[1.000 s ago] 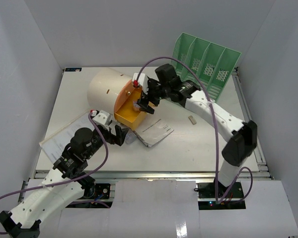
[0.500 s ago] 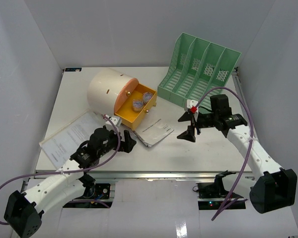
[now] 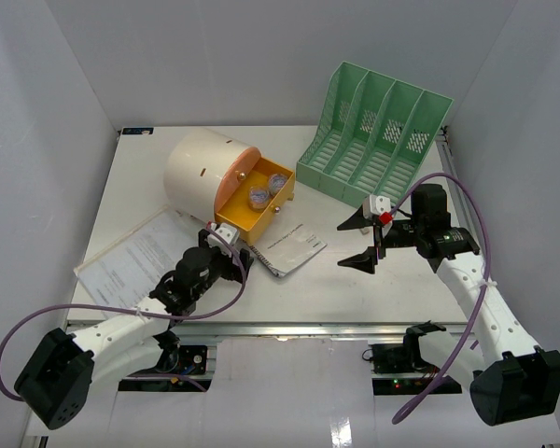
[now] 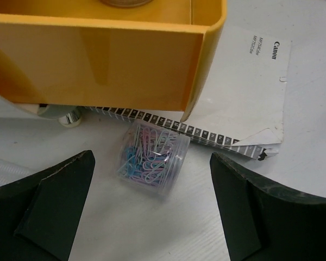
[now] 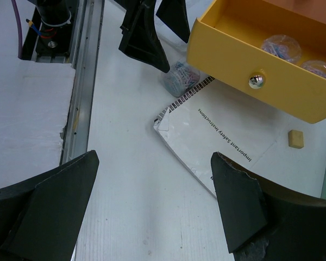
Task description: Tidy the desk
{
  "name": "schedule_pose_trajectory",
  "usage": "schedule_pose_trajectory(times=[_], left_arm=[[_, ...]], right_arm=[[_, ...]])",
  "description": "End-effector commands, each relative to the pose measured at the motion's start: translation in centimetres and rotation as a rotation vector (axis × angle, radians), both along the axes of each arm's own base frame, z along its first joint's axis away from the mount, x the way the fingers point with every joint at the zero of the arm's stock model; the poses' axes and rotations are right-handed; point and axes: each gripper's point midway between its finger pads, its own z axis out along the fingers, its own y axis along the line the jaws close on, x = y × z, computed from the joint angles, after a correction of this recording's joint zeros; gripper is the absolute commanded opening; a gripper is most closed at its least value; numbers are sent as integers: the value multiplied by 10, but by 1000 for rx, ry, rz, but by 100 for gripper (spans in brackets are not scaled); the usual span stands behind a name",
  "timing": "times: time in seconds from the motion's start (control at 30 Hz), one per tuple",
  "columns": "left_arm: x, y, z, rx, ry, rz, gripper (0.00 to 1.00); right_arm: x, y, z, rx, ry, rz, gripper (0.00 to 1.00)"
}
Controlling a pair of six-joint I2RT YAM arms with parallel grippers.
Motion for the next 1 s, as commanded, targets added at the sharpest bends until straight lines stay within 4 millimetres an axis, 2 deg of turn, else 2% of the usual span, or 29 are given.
schedule_pose_trajectory(times=[0.0, 0.13, 0.2, 0.33, 0.47, 0.63, 0.8, 0.9, 0.97], left_arm=[[11, -11, 18, 76, -139, -85, 98], [9, -22, -1, 141, -101, -174, 98], [13, -24, -3, 161, -96, -180, 98], [18, -23, -7, 195, -82, -176, 98], [19, -21, -22, 254, -26, -177, 95], [19, -15, -30, 283, -8, -163, 88], [17, -14, -37, 303, 19, -170, 77], [18, -13, -35, 306, 22, -161, 64], [18, -12, -33, 302, 21, -151, 50]], right_arm=[[-4, 1, 10, 33, -55, 29, 90], [-3, 1, 10, 32, -50, 27, 90], [-3, 1, 9, 32, -48, 27, 90], [-3, 1, 9, 32, -47, 25, 90], [-2, -1, 10, 33, -47, 20, 90], [-2, -1, 10, 35, -46, 19, 90], [-1, -2, 9, 36, -42, 17, 90], [0, -2, 10, 37, -39, 15, 90], [0, -2, 10, 39, -39, 14, 90]])
